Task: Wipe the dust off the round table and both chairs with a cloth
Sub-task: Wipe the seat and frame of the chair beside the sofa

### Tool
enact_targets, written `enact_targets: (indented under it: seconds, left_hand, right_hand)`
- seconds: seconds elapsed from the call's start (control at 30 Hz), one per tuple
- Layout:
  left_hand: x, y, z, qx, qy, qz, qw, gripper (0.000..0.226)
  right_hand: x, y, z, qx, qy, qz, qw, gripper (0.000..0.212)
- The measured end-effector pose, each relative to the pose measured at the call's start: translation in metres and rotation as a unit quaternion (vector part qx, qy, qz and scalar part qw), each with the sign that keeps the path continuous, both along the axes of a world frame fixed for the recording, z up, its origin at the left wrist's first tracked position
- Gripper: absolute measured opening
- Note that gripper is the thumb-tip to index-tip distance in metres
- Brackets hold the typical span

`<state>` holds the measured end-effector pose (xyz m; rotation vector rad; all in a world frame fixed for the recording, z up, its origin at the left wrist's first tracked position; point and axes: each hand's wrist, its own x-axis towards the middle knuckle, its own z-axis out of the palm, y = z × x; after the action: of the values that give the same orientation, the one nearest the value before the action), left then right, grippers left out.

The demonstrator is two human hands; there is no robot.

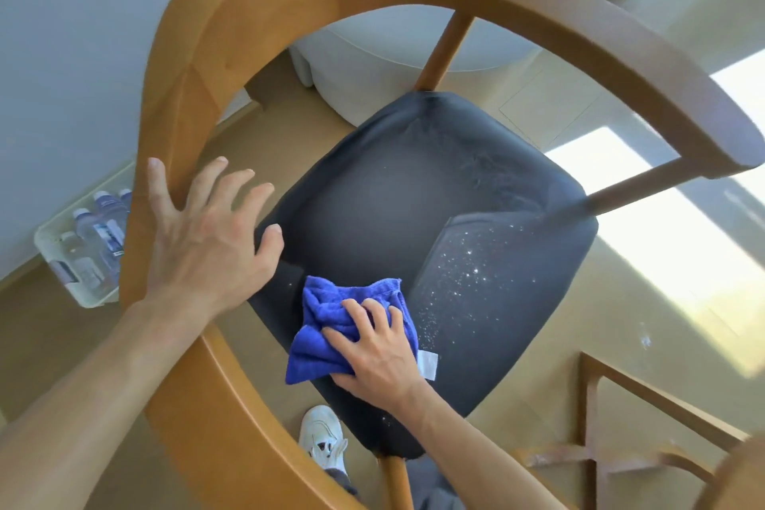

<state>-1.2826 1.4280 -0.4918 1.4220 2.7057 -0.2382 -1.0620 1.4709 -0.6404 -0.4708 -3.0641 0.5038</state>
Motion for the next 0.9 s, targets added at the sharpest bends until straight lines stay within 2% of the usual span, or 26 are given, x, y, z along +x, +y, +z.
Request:
enact_targets:
  seconds: [0.1, 0.23, 0.33, 0.43, 0.63, 0.9]
  left_hand:
    - [0.0, 0.003, 0.0, -0.022, 0.018, 0.01, 1.0, 0.053]
    - [0.006, 0.013, -0.002, -0.043, 0.024, 0.051, 0.997, 0.044]
    - [0.011, 0.024, -0.004, -0.017, 0.026, 0.077, 0.997, 0.044]
    - [0.019, 0.033, -0.012, 0.026, 0.001, 0.043, 0.999, 0.041]
    - [0.052, 0.049, -0.039, 0.031, -0.104, 0.041, 0.993, 0.041]
    - [0.073, 0.068, -0.061, 0.022, -0.163, 0.031, 0.986, 0.039]
  right_hand:
    - [0.001, 0.013, 0.001, 0.012, -0.008, 0.032, 0.999, 0.039]
    - [0.008, 0.035, 0.002, 0.013, -0.006, 0.02, 1.0, 0.033]
    - [0.014, 0.059, 0.001, 0.019, 0.002, 0.001, 1.0, 0.031]
    - [0.022, 0.089, 0.001, 0.041, 0.003, -0.024, 0.999, 0.033]
    - [0.044, 0.163, 0.005, 0.052, -0.016, -0.117, 0.992, 0.032]
    - [0.089, 0.258, 0.003, 0.042, -0.035, -0.3, 0.952, 0.043]
